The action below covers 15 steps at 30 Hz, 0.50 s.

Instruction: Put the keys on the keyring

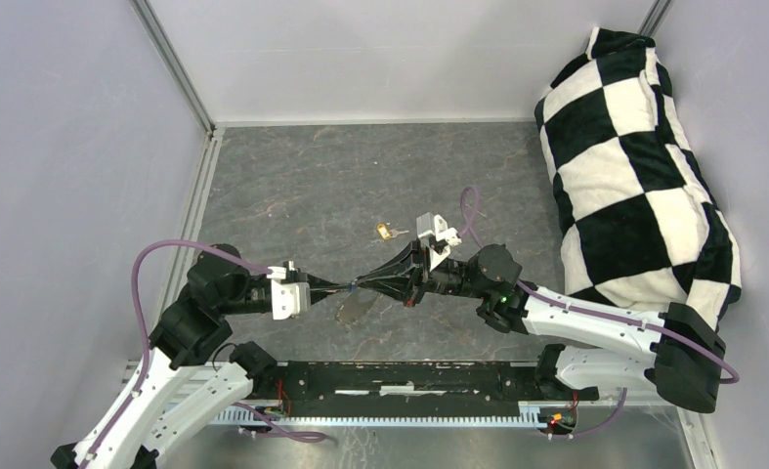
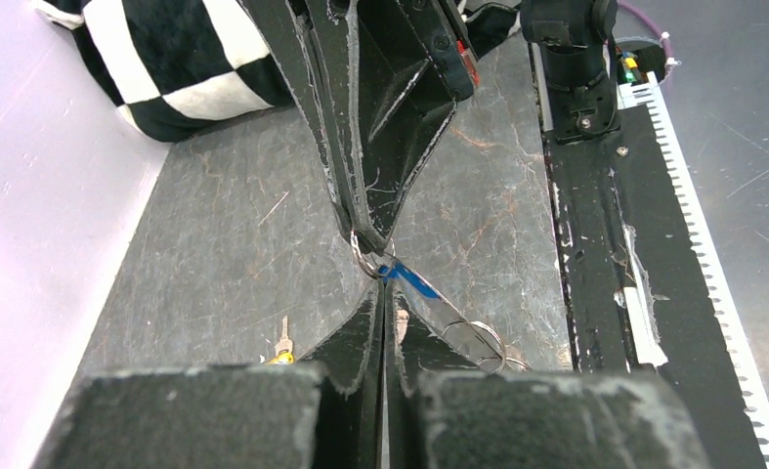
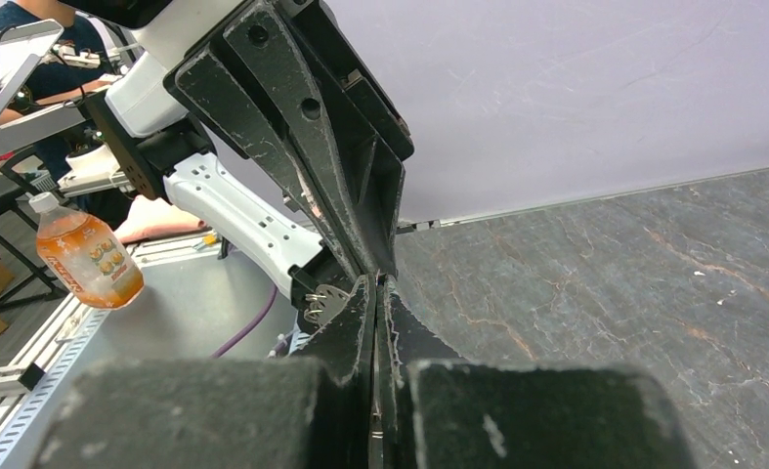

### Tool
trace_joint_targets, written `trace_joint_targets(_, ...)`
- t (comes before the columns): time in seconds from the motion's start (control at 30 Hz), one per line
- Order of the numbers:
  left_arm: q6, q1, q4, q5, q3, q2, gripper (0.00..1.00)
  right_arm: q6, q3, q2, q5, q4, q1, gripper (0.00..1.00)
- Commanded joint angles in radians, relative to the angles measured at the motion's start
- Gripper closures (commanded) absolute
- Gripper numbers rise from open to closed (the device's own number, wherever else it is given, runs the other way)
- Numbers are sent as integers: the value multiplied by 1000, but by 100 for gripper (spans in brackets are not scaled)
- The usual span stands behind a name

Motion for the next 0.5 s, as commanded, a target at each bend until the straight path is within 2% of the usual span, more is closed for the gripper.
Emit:
trace_joint_targets(0.0, 20, -2, 0, 57, -6, 8, 98, 8, 29, -14, 30, 79, -1, 100)
trace_joint_targets(0.4, 29, -2, -33, 112, -8, 19, 98, 12, 18, -17, 40, 94, 1, 100)
trace_joint_targets(0.47, 21, -3, -32, 117, -6, 27, 94, 13, 16, -15, 38, 97, 1, 100)
